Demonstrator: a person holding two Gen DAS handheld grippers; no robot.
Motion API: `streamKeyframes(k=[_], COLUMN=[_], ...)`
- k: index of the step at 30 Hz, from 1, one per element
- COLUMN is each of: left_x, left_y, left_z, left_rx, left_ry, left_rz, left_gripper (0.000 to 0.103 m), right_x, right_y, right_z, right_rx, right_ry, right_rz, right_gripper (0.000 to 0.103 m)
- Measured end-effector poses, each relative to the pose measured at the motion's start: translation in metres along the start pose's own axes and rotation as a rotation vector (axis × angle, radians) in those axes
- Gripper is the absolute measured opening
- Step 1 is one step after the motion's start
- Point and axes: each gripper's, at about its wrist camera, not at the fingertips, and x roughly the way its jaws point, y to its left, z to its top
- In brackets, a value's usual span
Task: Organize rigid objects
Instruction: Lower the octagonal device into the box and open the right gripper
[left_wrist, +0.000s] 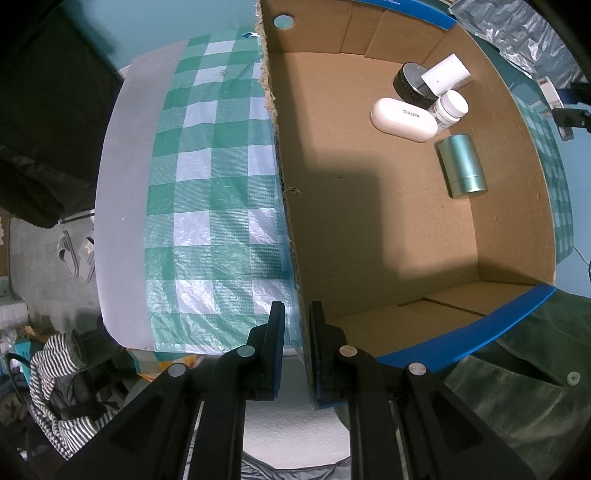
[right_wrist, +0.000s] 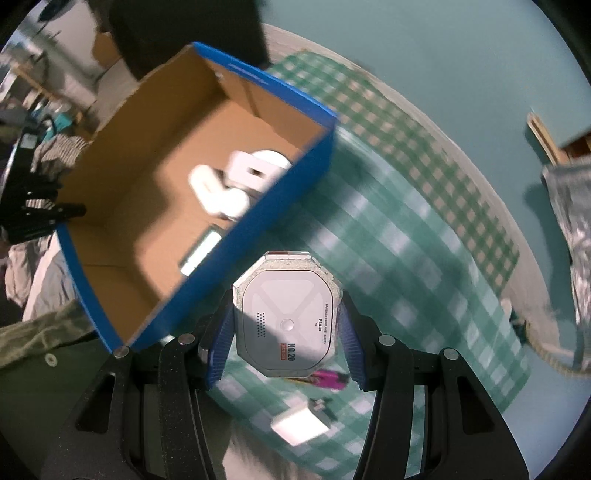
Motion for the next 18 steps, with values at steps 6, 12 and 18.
streamKeyframes(k=[6, 12, 18], left_x=[-0.003, -0.005, -0.005], left_y=[0.000, 0.000, 0.000], left_z=[0.000, -0.001, -0.002], left_rx=[-0.001, -0.005, -0.007], left_ry=[-0.002, -0.005, -0.005], left_rz=[0.003, 0.007, 0.008], left_gripper=[0.013, 0.013, 0.013], right_x=[0.002, 0.017, 0.037], right_y=[0.033, 0.056, 0.068], right_z=[0.026, 0.044, 0.056], right_rx=[-0.091, -0.154, -0.172], right_ry=[-0.014, -0.003, 0.018], right_rz=[0.017, 0.012, 0.020], right_gripper=[0.053, 0.053, 0.053])
